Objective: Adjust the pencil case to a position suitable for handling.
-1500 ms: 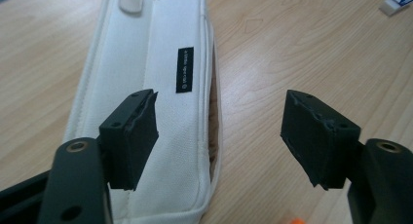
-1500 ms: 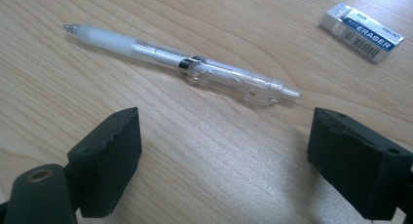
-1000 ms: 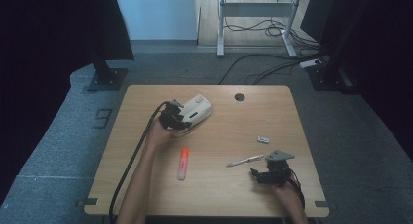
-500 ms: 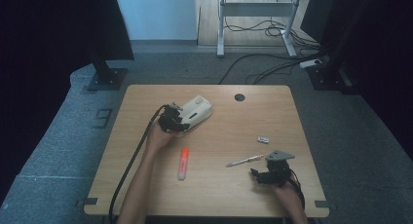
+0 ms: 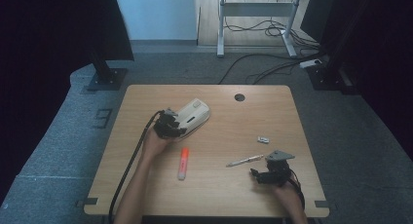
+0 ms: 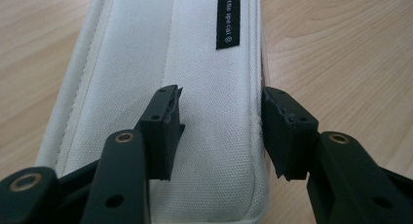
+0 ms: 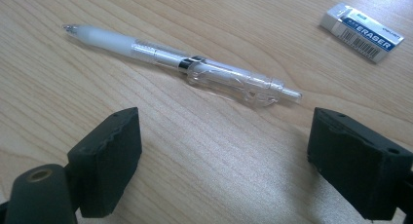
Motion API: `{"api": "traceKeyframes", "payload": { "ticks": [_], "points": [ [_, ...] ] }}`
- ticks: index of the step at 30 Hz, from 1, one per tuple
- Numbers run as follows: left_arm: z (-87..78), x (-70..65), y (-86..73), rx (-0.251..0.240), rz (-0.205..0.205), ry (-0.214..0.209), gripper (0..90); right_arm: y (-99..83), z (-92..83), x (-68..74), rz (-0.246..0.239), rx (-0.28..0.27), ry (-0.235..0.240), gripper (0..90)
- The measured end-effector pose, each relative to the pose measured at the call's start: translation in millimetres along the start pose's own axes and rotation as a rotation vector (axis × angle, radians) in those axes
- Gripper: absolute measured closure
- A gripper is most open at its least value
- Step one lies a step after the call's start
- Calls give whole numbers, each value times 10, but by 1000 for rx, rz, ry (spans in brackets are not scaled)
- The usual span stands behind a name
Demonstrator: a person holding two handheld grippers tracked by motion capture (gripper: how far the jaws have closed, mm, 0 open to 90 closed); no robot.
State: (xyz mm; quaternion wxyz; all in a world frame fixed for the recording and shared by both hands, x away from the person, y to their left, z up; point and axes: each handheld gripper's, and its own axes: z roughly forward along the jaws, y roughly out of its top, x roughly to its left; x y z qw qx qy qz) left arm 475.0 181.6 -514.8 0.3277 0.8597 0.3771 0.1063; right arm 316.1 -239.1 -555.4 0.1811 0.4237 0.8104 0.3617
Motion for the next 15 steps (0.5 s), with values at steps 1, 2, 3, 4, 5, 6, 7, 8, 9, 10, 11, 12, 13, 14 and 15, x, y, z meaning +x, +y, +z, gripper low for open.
{"api": "traceKeyframes", "payload": {
  "ticks": [1,2,3,4,5,6,7,8,9,10,11,12,13,14,15],
  "points": [
    [-15,-4,-28,-7,-5,-2,505,0,0,0,0,0,0,124],
    [-33,-8,-64,-15,-5,-4,505,0,0,0,0,0,0,124],
    [-45,-14,-85,-20,-8,-5,505,0,0,0,0,0,0,124],
    [-67,-21,-115,-23,-7,-4,505,0,0,0,0,0,0,124],
    [-85,-28,-138,-22,-4,-3,506,0,0,0,0,0,0,124],
    [-105,-37,-158,-20,-4,-3,507,0,0,0,0,0,0,124],
    [-118,-48,-173,-20,-4,-1,508,0,0,0,0,0,0,124],
    [-138,-58,-193,-15,2,3,509,0,0,0,0,0,0,124],
    [-158,-69,-213,-12,3,6,509,0,0,0,0,0,0,124],
    [-183,-83,-239,-10,3,10,509,0,0,0,0,0,0,123],
    [-206,-90,-258,-3,6,13,509,0,0,0,0,0,0,124],
    [-225,-105,-281,-5,4,18,509,0,0,0,0,0,0,124],
    [-249,-117,-303,2,13,26,508,1,0,0,0,0,0,124],
    [-268,-127,-318,7,18,32,503,0,0,0,0,0,0,124],
    [-288,-142,-337,8,14,36,493,1,0,0,0,0,0,124]
  ]
}}
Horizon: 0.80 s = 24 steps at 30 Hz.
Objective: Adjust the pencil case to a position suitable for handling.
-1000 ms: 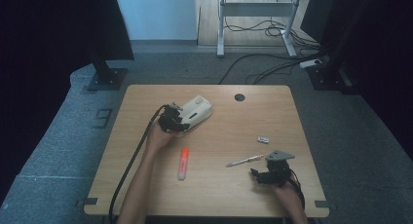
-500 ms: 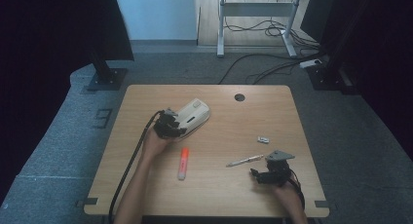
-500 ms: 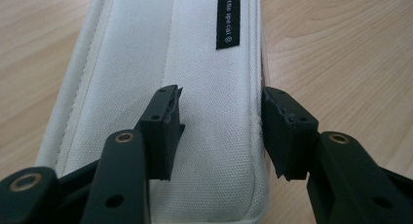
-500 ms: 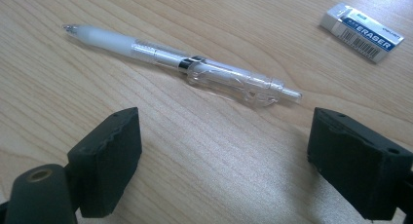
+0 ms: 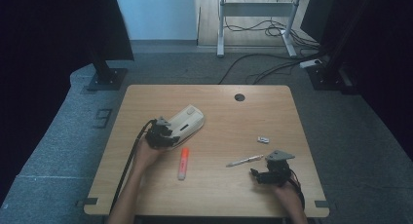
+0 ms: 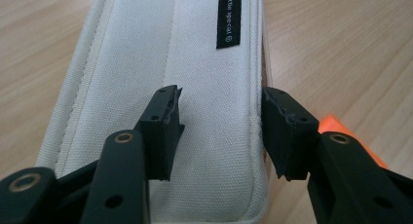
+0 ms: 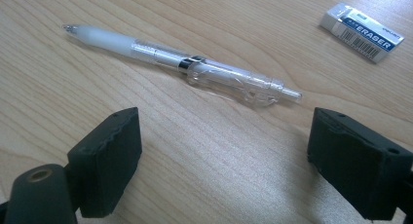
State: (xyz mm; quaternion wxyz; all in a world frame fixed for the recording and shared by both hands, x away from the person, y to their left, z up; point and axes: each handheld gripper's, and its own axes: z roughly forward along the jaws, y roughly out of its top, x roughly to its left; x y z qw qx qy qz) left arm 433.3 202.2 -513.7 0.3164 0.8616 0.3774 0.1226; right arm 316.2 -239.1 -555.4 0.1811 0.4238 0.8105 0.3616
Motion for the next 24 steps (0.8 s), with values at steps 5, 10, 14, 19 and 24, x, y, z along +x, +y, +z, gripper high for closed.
{"api": "traceKeyframes", "payload": {
  "ticks": [5,10,14,19,24],
  "points": [
    [-69,-58,-114,35,27,51,429,0,0,0,0,0,0,124],
    [-113,-63,-214,6,10,41,439,0,0,0,0,0,0,124],
    [-134,-98,-333,-40,-3,52,477,0,0,0,0,0,0,123],
    [-173,-118,-421,-70,-30,52,527,0,0,0,0,0,0,124],
    [-205,-85,-417,-61,-59,17,562,0,0,0,0,0,0,124]
  ]
}}
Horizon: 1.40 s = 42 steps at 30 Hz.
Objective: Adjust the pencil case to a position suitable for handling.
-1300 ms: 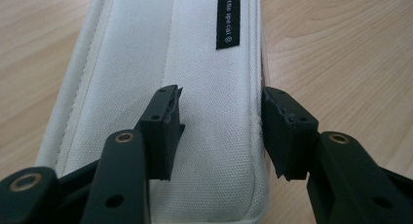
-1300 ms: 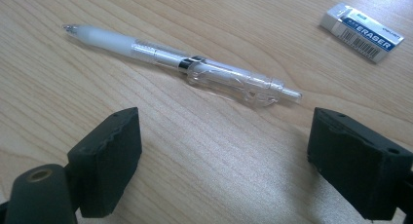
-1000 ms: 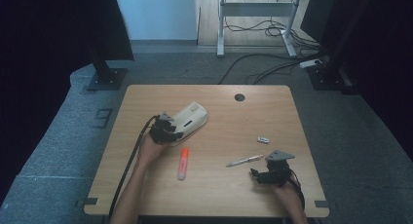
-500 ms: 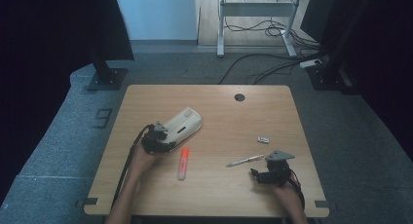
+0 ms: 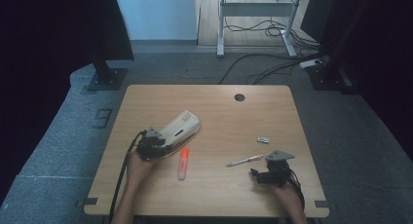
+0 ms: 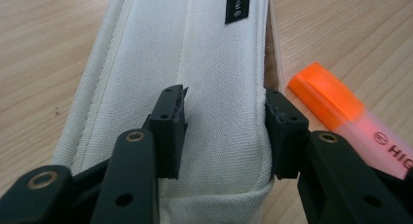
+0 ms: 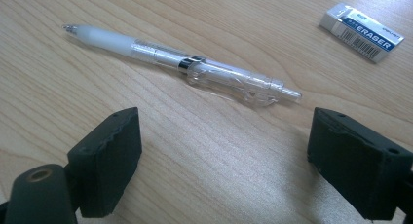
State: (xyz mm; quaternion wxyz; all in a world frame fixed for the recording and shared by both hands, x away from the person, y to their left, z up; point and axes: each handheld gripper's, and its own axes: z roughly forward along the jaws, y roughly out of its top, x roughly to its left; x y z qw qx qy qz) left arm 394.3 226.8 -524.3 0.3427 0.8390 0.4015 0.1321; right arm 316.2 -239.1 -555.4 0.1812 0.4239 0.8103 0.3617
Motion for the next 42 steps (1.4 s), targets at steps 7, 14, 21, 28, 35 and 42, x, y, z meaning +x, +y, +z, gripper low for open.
{"api": "traceKeyframes", "payload": {
  "ticks": [7,14,21,28,35,42],
  "points": [
    [-74,-22,19,-11,3,16,665,0,0,0,1,0,-1,124],
    [-185,-8,43,-56,-17,7,723,0,0,0,1,0,-1,124],
    [-287,78,69,-102,-51,-21,739,0,0,0,1,0,-1,124],
    [-382,189,85,-150,-93,-53,745,0,0,0,1,0,0,124],
    [-416,234,71,-163,-111,-57,746,0,0,1,1,0,0,124],
    [-436,261,60,-173,-117,-58,748,0,-2,0,1,1,2,124]
  ]
}}
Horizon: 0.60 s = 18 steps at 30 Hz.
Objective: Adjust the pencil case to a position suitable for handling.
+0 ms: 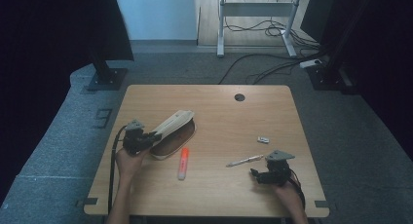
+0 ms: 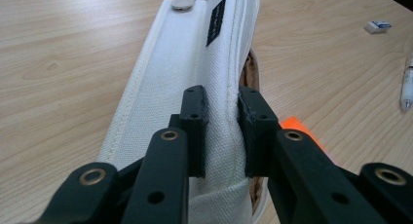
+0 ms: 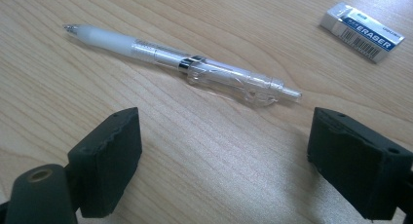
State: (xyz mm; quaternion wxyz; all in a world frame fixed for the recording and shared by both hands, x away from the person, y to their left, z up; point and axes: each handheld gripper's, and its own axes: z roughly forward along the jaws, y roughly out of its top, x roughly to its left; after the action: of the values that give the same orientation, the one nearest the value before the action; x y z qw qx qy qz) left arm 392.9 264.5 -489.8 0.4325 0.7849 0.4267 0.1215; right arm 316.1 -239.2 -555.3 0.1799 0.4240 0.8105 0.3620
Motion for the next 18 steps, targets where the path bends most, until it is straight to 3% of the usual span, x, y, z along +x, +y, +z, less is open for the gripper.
{"api": "traceKeyframes", "payload": {
  "ticks": [10,18],
  "points": [
    [-10,22,-7,-2,-2,-10,747,2,-37,-49,9,12,35,128],
    [-11,24,-12,-4,-1,-13,746,69,-130,-147,7,-1,21,128]
  ]
}}
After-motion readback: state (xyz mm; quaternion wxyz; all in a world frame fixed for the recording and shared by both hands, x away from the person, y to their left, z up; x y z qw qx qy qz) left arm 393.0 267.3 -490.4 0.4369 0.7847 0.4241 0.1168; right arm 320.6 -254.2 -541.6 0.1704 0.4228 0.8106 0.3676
